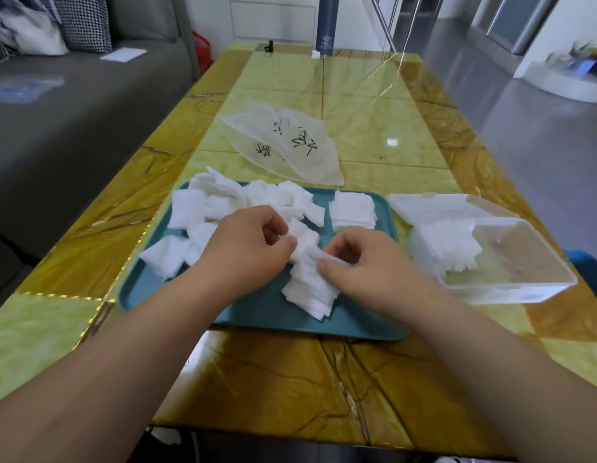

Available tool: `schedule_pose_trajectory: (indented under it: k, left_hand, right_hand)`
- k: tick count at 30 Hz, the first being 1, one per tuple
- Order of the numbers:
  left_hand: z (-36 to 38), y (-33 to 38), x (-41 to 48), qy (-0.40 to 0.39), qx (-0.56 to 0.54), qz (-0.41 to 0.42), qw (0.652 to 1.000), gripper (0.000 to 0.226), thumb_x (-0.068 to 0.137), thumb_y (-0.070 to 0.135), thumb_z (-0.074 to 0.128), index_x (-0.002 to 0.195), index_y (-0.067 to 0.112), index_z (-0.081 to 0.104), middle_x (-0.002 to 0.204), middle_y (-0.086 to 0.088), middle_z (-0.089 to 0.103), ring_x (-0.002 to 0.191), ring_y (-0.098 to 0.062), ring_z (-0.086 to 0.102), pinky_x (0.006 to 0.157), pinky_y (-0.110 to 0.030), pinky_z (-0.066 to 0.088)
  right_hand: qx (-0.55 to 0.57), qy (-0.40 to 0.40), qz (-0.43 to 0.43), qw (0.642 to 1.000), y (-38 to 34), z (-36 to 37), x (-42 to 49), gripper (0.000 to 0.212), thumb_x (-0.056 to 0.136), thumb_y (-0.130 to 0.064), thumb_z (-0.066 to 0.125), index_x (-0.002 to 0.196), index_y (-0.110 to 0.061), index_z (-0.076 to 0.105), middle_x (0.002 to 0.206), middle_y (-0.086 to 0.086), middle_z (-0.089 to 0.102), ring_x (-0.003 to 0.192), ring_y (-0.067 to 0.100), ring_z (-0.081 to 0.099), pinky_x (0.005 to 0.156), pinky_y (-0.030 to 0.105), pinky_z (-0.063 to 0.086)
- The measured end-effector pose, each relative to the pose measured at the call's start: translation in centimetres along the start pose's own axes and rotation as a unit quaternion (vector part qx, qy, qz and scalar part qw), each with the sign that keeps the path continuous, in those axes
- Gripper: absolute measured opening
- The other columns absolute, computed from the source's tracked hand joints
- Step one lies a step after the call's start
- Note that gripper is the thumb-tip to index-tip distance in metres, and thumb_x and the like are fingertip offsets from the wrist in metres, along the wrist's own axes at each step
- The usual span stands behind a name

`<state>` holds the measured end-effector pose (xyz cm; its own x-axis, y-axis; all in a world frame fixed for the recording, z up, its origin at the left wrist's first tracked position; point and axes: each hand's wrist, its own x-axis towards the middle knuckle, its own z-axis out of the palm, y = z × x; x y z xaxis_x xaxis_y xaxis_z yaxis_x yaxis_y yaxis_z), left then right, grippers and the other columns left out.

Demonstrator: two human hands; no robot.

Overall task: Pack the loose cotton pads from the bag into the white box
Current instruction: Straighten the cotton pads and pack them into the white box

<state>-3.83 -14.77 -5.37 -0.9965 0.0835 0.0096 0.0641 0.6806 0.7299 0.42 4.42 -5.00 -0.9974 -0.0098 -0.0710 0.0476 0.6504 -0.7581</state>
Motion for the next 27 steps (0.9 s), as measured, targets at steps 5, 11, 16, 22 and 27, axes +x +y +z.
schedule_pose_trajectory:
  k: [5,11,16,22,27]
  left_hand:
    - [0.1,0.8,-0.5,-0.037,-0.129,-0.001,0.991,0.011,0.097,0.026,0.066,0.091,0.025,0.075,0.075,0.013,0.072,0.069,-0.008,0.067,0.058,-0.017,0.045]
    - [-0.6,1.2,-1.0,-0.154,-0.250,-0.017,0.956,0.009,0.094,0.015,0.073,0.101,0.009,0.075,0.073,0.000,0.073,0.061,-0.012,0.064,0.052,-0.028,0.043]
    - [-0.9,1.1,-1.1,-0.196,-0.306,-0.007,0.932,0.030,0.087,0.011,0.082,0.112,0.001,0.071,0.081,-0.011,0.070,0.067,-0.015,0.064,0.058,-0.028,0.048]
    - [-0.8,1.7,-1.5,-0.233,-0.286,0.018,0.929,0.044,0.079,0.007,0.087,0.119,0.017,0.072,0.104,-0.010,0.079,0.092,-0.029,0.073,0.067,-0.037,0.051]
    - [-0.5,2.0,-1.7,-0.233,-0.257,0.011,0.938,0.044,0.081,0.001,0.083,0.120,0.016,0.071,0.103,-0.007,0.080,0.097,-0.034,0.075,0.070,-0.035,0.055]
  right_hand:
    - [0.108,0.044,0.005,0.993,0.4,-1.0,0.3,0.009,0.087,-0.020,0.077,0.082,-0.019,0.069,0.083,0.004,0.072,0.075,0.013,0.063,0.073,0.039,0.055]
    - [0.256,0.047,0.016,0.966,0.0,-1.6,0.0,0.008,0.093,-0.009,0.075,0.099,-0.011,0.079,0.087,0.007,0.079,0.071,0.013,0.069,0.061,0.026,0.058]
    - [0.360,0.047,0.050,0.931,-0.4,-1.7,-0.1,0.011,0.092,-0.010,0.075,0.100,-0.004,0.080,0.090,0.016,0.078,0.073,0.019,0.069,0.059,0.027,0.057]
    - [0.427,0.009,0.086,0.900,-1.1,-2.0,-0.3,0.011,0.089,-0.005,0.074,0.098,0.000,0.080,0.088,0.014,0.079,0.073,0.021,0.074,0.058,0.028,0.057]
    - [0.431,0.027,0.087,0.898,-0.8,-2.1,-0.1,0.012,0.090,-0.010,0.075,0.099,-0.006,0.081,0.095,0.011,0.080,0.080,0.022,0.074,0.062,0.032,0.058]
